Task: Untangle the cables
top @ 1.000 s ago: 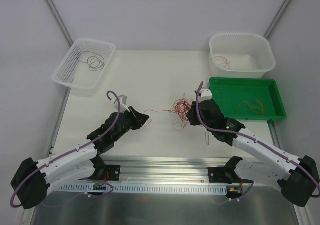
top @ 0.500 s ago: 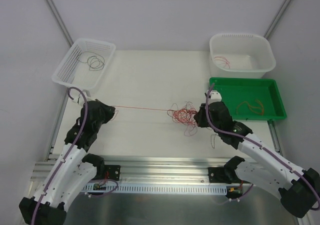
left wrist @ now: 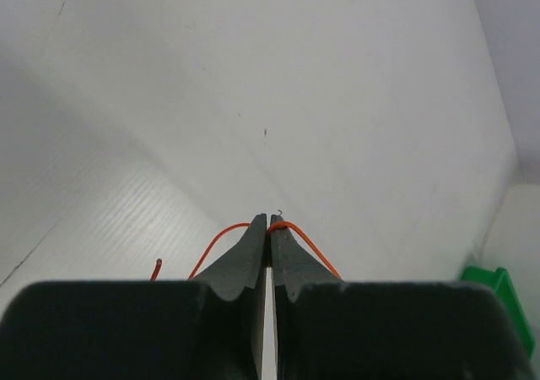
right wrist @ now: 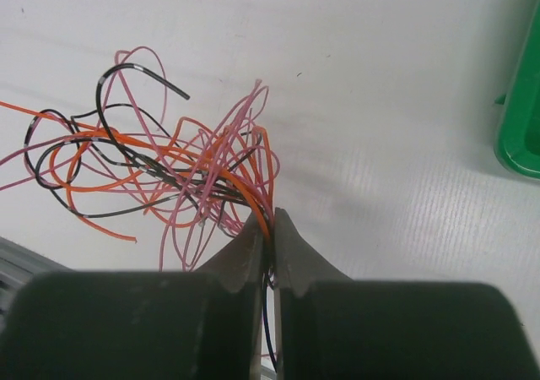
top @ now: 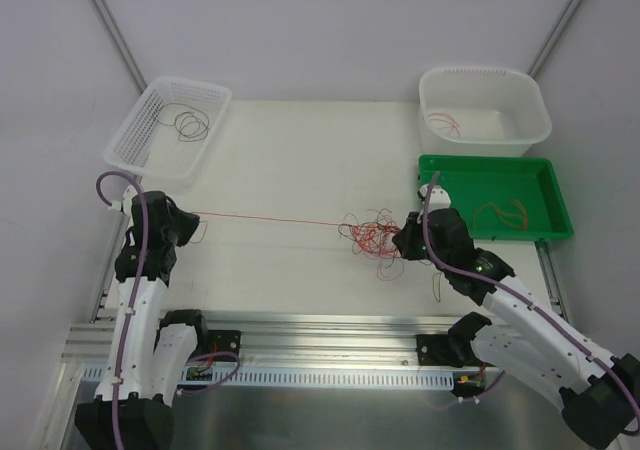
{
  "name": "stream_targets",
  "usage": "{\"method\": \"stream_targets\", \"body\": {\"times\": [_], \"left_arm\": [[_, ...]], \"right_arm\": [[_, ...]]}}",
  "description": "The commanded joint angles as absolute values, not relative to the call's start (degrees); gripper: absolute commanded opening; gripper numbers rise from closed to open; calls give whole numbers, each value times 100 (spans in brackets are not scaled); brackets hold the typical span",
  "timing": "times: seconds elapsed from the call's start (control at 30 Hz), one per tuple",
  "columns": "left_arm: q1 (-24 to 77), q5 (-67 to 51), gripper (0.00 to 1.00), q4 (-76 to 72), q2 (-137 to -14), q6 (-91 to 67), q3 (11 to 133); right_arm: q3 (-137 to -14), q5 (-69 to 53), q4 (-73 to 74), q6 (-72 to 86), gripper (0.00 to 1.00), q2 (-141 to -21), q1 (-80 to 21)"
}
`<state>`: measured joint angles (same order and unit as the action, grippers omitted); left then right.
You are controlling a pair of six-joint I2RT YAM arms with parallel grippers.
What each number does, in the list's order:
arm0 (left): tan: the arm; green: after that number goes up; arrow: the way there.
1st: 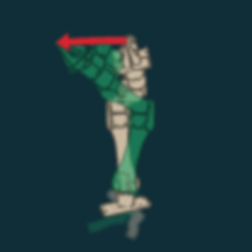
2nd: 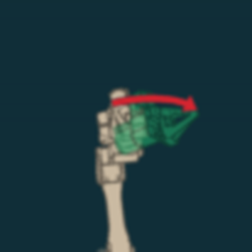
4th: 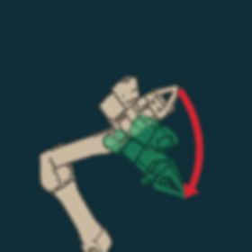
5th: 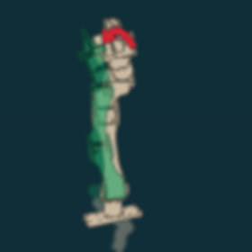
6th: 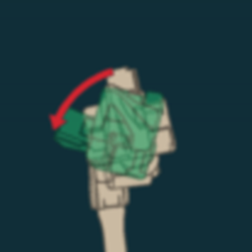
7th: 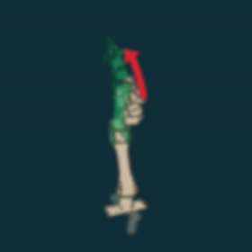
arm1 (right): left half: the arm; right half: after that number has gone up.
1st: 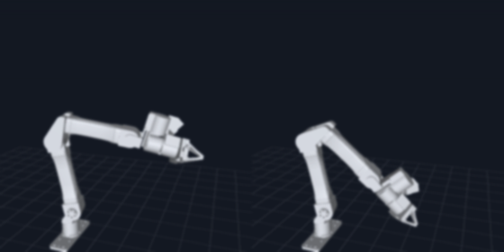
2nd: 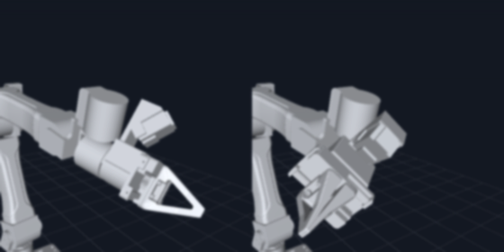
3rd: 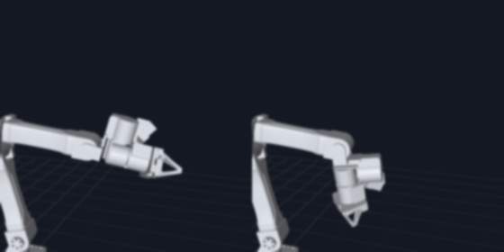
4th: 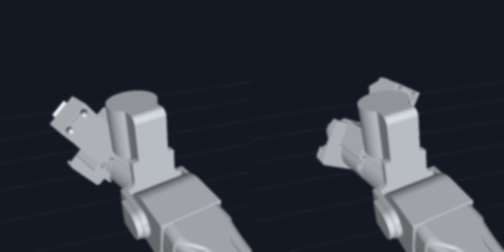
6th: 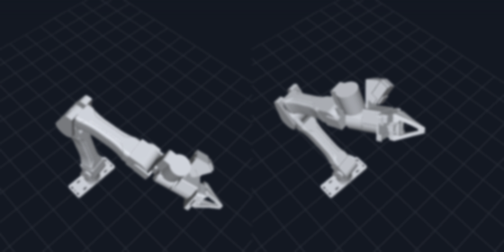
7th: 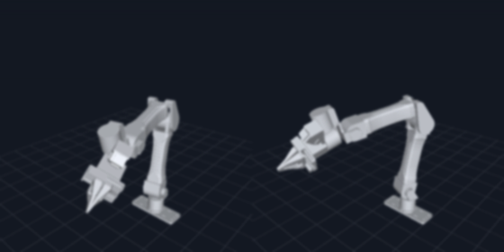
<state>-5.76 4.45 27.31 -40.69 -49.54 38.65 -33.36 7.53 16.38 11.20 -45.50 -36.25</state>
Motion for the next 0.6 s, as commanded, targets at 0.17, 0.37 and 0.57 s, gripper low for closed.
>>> {"method": "stream_targets", "body": {"times": [0.17,0.37,0.57], "left_arm": [[-721,-619,5,2374,-4228,-4325,2946],[-510,-1950,74,1995,-4131,-3982,2636],[684,-2574,84,1881,-4122,-3516,3190]], "right_arm": [[-3946,-189,1960,607,1,-4596,-3524],[-4428,-449,1898,123,1,-5167,-4130],[-4781,-710,1898,-394,1,-5650,-4517]]}}
